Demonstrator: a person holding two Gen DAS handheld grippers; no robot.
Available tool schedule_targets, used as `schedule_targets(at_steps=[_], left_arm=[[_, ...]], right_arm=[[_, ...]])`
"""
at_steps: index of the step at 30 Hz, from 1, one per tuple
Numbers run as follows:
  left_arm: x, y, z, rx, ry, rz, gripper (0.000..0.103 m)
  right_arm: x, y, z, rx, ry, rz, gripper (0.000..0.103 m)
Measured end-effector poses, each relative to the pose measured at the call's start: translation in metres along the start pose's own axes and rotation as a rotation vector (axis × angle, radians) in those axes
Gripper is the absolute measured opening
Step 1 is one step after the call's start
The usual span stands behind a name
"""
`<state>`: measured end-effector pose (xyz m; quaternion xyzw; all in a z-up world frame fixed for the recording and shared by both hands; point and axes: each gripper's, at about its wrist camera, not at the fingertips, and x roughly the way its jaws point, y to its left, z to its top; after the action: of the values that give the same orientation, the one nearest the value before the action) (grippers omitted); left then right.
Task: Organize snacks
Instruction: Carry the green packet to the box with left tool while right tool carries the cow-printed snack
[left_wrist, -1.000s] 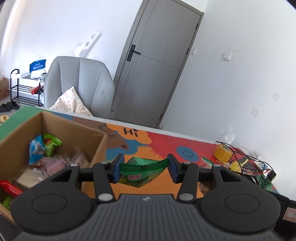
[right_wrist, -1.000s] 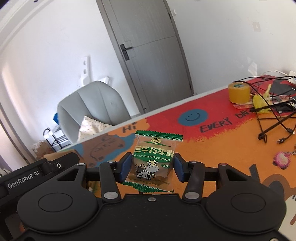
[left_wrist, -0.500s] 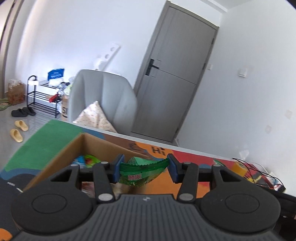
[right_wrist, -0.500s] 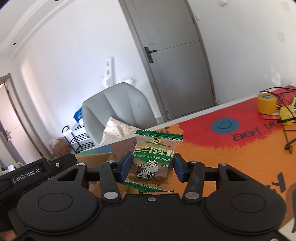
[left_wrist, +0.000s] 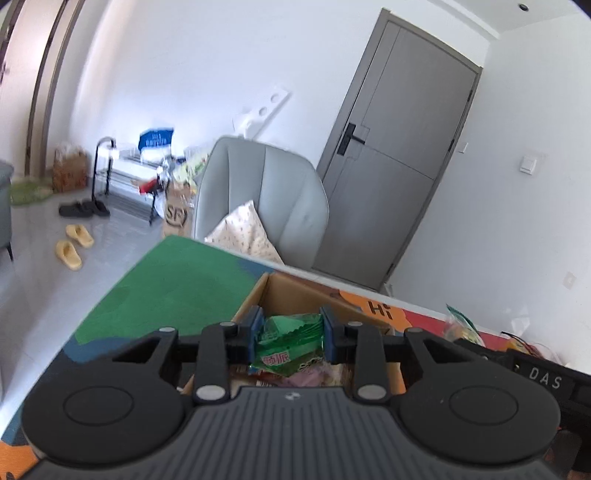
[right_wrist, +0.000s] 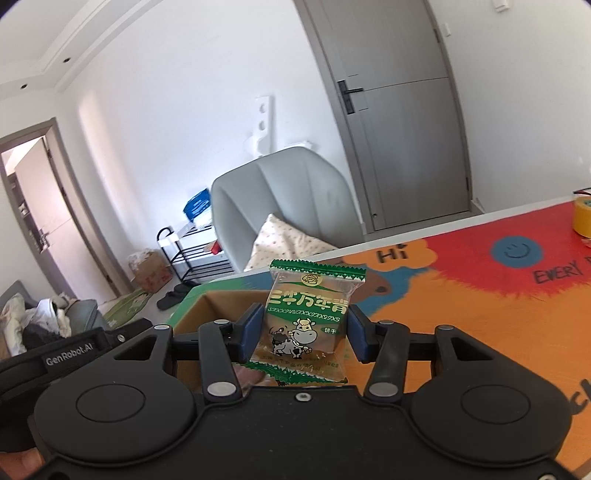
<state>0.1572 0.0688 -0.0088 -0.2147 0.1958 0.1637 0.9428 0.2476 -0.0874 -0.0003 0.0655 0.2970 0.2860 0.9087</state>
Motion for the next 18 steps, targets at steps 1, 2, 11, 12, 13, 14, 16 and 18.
schedule_targets(at_steps=[1,2,11,12,13,14,16,18], left_arm=[[0.001,0.003,0.000,0.000,0.005,0.007,0.032],[0.002,0.006,0.000,-0.001,0.010,0.013,0.032],[0.014,0.030,-0.002,-0.054,0.100,-0.036,0.034],[0.015,0.032,-0.003,-0.063,0.114,-0.042,0.035],[0.016,0.034,-0.003,-0.067,0.129,-0.049,0.036],[0.017,0.035,-0.003,-0.070,0.140,-0.056,0.039],[0.016,0.037,-0.004,-0.086,0.141,-0.069,0.048],[0.015,0.041,-0.003,-0.106,0.134,-0.088,0.049]], right_arm=[[0.002,0.003,0.000,-0.005,0.004,0.003,0.049],[0.005,0.007,0.000,-0.009,0.007,0.007,0.049],[0.022,0.028,-0.005,-0.036,0.042,0.006,0.049],[0.024,0.029,-0.005,-0.037,0.046,0.006,0.049],[0.025,0.031,-0.006,-0.039,0.049,0.005,0.049],[0.025,0.032,-0.006,-0.041,0.051,0.004,0.049],[0.026,0.033,-0.005,-0.043,0.052,0.001,0.049],[0.028,0.033,-0.003,-0.042,0.051,-0.002,0.049]])
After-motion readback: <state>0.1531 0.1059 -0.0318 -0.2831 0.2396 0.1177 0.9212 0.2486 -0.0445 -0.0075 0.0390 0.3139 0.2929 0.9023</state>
